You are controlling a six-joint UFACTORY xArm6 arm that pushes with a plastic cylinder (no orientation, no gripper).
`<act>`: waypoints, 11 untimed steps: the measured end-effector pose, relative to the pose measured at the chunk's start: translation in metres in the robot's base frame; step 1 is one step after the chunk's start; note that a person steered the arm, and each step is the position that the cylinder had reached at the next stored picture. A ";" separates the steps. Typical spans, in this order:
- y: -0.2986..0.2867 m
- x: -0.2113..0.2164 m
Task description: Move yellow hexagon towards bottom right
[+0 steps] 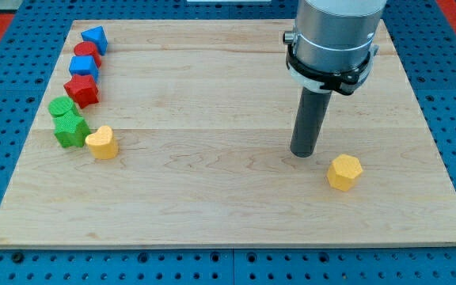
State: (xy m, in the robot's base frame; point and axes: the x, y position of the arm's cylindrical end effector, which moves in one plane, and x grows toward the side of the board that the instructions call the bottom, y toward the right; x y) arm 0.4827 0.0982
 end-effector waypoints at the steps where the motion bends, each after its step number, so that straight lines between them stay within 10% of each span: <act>1: 0.031 -0.025; 11: 0.036 0.043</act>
